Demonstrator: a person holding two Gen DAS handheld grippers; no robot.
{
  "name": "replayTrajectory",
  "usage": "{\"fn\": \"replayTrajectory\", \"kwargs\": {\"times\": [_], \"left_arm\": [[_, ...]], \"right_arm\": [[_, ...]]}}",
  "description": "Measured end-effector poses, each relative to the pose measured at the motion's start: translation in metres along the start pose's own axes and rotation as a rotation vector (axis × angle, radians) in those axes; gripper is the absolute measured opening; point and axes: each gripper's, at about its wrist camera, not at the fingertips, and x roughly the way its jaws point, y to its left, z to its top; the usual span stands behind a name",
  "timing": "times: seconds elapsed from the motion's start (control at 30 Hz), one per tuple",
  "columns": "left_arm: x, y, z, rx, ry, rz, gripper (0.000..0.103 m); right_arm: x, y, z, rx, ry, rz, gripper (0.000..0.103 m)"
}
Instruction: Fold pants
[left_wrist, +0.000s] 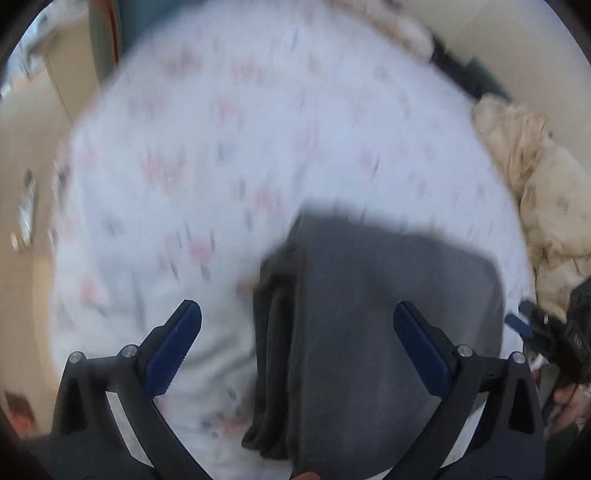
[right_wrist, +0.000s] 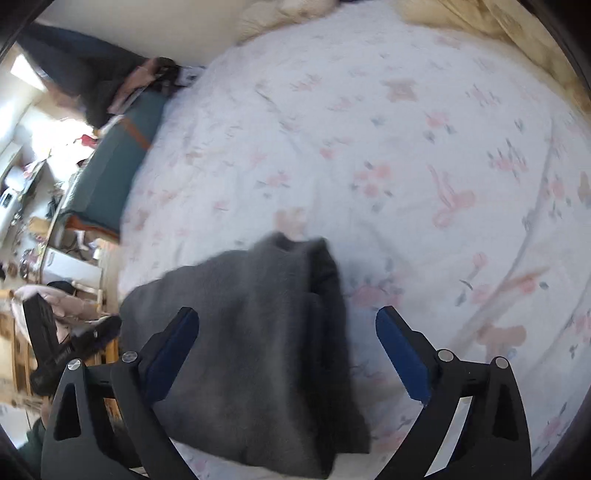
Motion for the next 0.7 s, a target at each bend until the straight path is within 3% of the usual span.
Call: {"fn": "replayTrajectory", "kwargs": {"times": [0.03,0.07,0.13,0.23,0.27,0.3,0.33,0.37,0.43,0.5,0.57,0.7], "left_arm": [[0.016,0.002,-0.004,0.007,0.068,-0.028,0.103],[0.022,0.003,-0.006,0.011,0.082,-0.06,0.103],[0.027,0.003,-0.007,0.036,0.061,-0.096,0.103],[0.032,-0.003,-0.006,0.08,0.061,-0.102,0.103],[0.036,-0.002,-0.004,0.075,0.089,-0.123,0.097],[0.037,-0.001,-0.003,0.046,0.116,-0.183,0.081],[0.035,-0.002,-0.002,0.038,0.124,-0.2,0.076],[0.033,-0.006,-0.001,0.056,0.131,-0.202,0.062],[0.028,-0.018,0.001,0.152,0.134,-0.183,0.053],[0.023,-0.02,0.003,0.144,0.117,-0.193,0.038],[0.01,-0.024,0.003,0.158,0.075,-0.187,0.03],[-0.029,-0.03,0.023,0.173,-0.027,-0.219,0.026]], "right_arm": [[0.012,-0.002,-0.001,0.017,0.037,0.014,0.099],[0.025,-0.004,-0.002,0.022,0.082,0.015,0.098],[0.049,0.0,-0.008,-0.022,0.143,-0.03,0.098],[0.071,-0.002,-0.015,-0.023,0.148,-0.043,0.098],[0.071,-0.001,-0.017,-0.012,0.146,-0.03,0.096],[0.07,0.0,-0.017,-0.004,0.148,0.013,0.076],[0.067,0.004,-0.016,0.0,0.154,0.076,0.061],[0.064,0.009,-0.017,-0.013,0.145,0.069,0.053],[0.059,0.02,-0.02,-0.075,0.128,0.08,0.045],[0.058,0.026,-0.02,-0.085,0.114,0.101,0.037],[0.049,0.036,-0.017,-0.122,0.081,0.123,0.032],[0.025,0.057,0.005,-0.138,-0.036,0.196,0.029]]}}
